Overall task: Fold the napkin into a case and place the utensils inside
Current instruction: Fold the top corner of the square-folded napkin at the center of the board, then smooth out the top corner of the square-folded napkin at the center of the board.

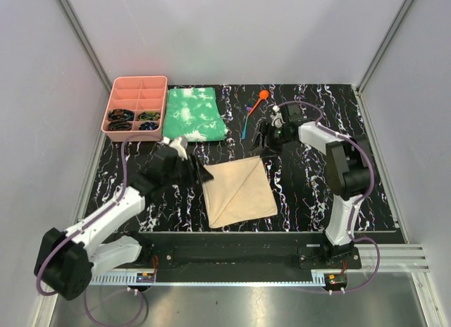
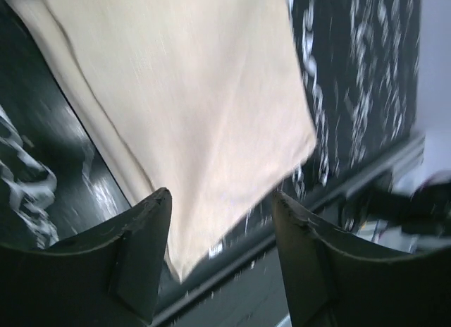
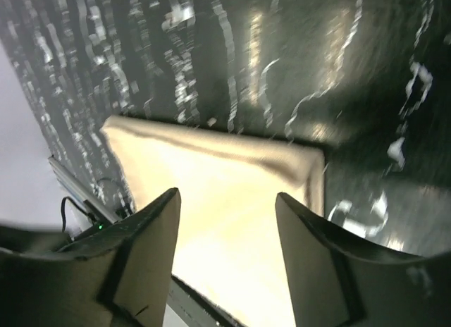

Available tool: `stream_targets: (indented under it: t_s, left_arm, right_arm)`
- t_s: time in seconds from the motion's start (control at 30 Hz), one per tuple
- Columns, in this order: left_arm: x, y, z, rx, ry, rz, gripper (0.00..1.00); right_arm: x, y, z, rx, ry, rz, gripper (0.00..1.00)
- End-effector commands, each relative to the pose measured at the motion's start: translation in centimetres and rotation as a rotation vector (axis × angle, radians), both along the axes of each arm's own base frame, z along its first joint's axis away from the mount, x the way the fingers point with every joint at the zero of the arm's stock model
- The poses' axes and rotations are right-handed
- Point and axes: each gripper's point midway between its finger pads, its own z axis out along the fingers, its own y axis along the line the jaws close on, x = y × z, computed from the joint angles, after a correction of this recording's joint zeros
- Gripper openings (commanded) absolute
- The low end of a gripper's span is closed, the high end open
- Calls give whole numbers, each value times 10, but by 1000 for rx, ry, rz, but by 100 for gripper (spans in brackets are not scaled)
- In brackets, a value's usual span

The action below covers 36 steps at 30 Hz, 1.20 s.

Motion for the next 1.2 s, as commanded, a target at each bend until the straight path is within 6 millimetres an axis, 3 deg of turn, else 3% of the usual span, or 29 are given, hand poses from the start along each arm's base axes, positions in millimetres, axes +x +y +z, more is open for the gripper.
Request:
stream_targets:
  t_s: [0.0, 0.07, 0.13, 0.27, 0.47, 0.87, 1.0, 1.17]
  left_arm:
    - [61, 21, 10, 84, -41, 94, 58]
    - [80, 18, 21, 100, -66, 83, 52]
    - [92, 19, 9, 141, -31, 80, 48]
    - [119, 14, -1, 174, -6, 82, 43]
    - [131, 9, -21, 196, 39, 68, 37]
    - [136, 19, -46, 264, 86, 119, 37]
    - [137, 25, -47, 288, 76, 139, 41]
    - [134, 23, -59, 284, 115, 136, 37]
  right_arm:
    - [-20, -5, 52, -14, -108, 3, 68]
    - [-35, 1, 54, -10, -100, 22, 70]
    - [-59, 4, 50, -23, -87, 40, 68]
    - [-88, 11, 38, -19, -57, 56, 52]
    - [-122, 0, 6, -56, 7, 70, 36]
    - [-137, -6, -22, -70, 60, 57, 30]
    - [-138, -7, -24, -70, 65, 55, 27]
    - [-137, -7, -24, -73, 63, 52, 26]
